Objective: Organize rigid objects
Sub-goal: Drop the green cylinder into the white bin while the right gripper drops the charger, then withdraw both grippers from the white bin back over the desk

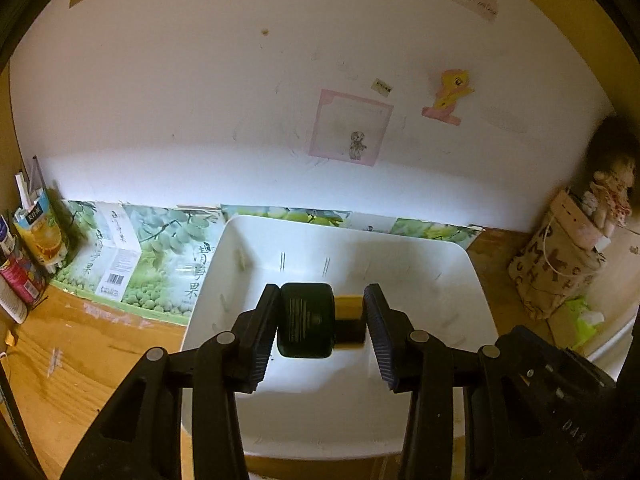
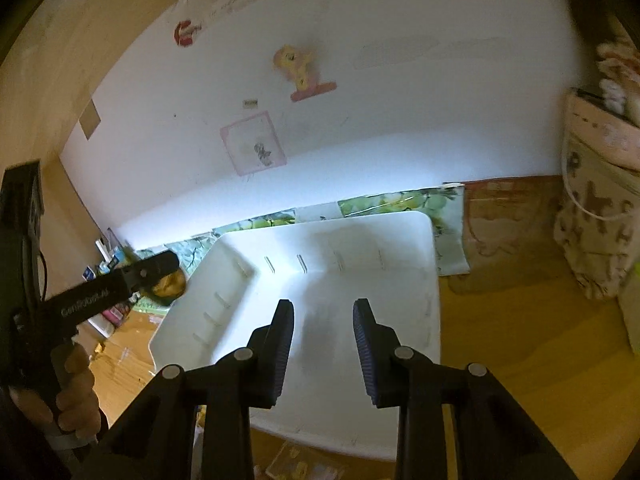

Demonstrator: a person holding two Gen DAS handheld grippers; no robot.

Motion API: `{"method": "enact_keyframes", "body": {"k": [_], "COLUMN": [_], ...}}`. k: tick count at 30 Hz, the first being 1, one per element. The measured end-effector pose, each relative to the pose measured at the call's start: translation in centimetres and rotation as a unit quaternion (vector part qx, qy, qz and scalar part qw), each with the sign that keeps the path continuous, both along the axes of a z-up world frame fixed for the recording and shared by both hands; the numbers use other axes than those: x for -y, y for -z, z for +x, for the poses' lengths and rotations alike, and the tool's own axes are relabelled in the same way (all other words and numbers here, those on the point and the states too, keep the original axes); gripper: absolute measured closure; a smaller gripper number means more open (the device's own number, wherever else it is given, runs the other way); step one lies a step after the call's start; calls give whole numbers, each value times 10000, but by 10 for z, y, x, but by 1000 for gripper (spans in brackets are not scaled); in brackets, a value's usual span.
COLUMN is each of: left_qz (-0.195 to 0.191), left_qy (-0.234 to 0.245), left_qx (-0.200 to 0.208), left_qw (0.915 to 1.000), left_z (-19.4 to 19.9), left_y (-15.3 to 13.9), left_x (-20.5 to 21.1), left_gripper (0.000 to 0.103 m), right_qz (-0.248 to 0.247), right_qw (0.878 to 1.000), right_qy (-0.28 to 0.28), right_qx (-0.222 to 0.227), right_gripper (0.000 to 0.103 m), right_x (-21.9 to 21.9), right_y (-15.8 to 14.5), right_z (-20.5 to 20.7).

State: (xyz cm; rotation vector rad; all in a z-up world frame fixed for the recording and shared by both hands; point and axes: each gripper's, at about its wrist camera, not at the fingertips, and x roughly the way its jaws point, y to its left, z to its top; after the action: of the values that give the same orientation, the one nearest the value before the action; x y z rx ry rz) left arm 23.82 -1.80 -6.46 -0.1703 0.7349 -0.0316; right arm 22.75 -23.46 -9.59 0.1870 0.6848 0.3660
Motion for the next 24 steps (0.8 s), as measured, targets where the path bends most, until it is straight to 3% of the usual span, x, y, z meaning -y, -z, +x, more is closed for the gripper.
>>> {"method": "enact_keyframes", "body": {"k": [8,11,13,16,24], "left_qz": [33,30,15,12,121], "left_qy": [-60,-176,-196,-192,-383], "left_qx": [-106,126,161,161,542], "left_qw": [9999,9998,9997,9997,9977], "left_z": [10,8,9,8,-15], "left_y": [6,1,-2,-5,-31], "left_x": [5,3,3,4,-1], "left_gripper": [56,55,44,37,24], "right_qz": [185,227,257,255,279], "right_qw": [9996,9994,9993,9994,9994], "right_qy": [-233,-266,-278,-228,-4], "right_qx": [-15,-12,-20,-22,210], "right_gripper": [72,72,72,71,49], "right_x": [-2,0,0,2,6], "right_y": [6,7,7,5,-12], "right_z": [12,13,13,11,-10]}}
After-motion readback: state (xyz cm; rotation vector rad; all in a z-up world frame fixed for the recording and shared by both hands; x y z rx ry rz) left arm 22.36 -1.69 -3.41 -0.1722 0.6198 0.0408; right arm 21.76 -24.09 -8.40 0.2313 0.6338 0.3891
